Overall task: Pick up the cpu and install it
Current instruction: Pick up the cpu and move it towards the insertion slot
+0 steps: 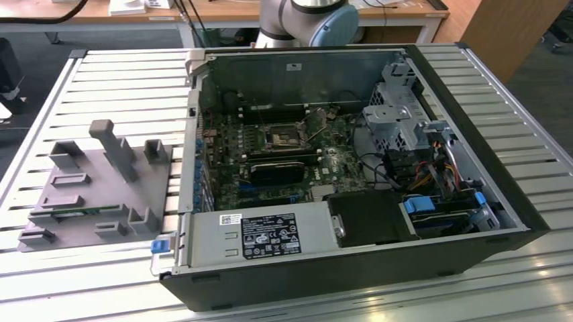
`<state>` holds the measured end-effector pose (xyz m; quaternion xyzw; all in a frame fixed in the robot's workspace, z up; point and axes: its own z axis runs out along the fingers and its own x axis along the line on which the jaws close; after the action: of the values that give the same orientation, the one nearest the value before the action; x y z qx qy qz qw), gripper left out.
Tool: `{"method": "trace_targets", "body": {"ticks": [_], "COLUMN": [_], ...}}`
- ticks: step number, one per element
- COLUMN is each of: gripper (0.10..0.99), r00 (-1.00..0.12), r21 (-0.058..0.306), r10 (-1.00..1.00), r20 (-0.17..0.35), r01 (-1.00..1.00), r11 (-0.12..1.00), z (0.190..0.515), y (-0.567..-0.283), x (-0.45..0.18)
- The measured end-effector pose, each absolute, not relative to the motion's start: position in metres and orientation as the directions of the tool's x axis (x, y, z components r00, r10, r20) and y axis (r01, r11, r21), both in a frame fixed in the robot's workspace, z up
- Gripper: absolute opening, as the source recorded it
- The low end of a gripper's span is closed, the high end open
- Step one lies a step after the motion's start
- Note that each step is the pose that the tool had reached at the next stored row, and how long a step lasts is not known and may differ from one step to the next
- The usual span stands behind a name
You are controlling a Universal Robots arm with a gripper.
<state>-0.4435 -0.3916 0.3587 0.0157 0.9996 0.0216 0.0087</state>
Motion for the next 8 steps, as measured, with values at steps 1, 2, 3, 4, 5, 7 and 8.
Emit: {"method": "trace_targets", "body": {"ticks": [1, 2, 3, 4, 5, 7, 8], "gripper": [0.541, 0.541, 0.541, 0.541, 0.541, 0.541, 0.541], "r00": [-0.999, -0.999, -0.999, -0.999, -0.999, -0.999, -0.999], "r21": [0.043, 0.043, 0.043, 0.043, 0.043, 0.043, 0.043], "r10": [0.032, 0.032, 0.032, 0.032, 0.032, 0.032, 0.032], "r20": [-0.017, -0.017, -0.017, -0.017, -0.017, -0.017, -0.017], "r01": [0.031, 0.031, 0.031, 0.031, 0.031, 0.031, 0.031], "r11": [0.999, 0.999, 0.999, 0.999, 0.999, 0.999, 0.999], "z": [0.359, 0.363, 0.372, 0.372, 0.373, 0.373, 0.373], "y": [-0.392, -0.391, -0.389, -0.389, -0.389, -0.389, -0.389], "x": [-0.444, -0.444, -0.444, -0.444, -0.444, -0.444, -0.444]}}
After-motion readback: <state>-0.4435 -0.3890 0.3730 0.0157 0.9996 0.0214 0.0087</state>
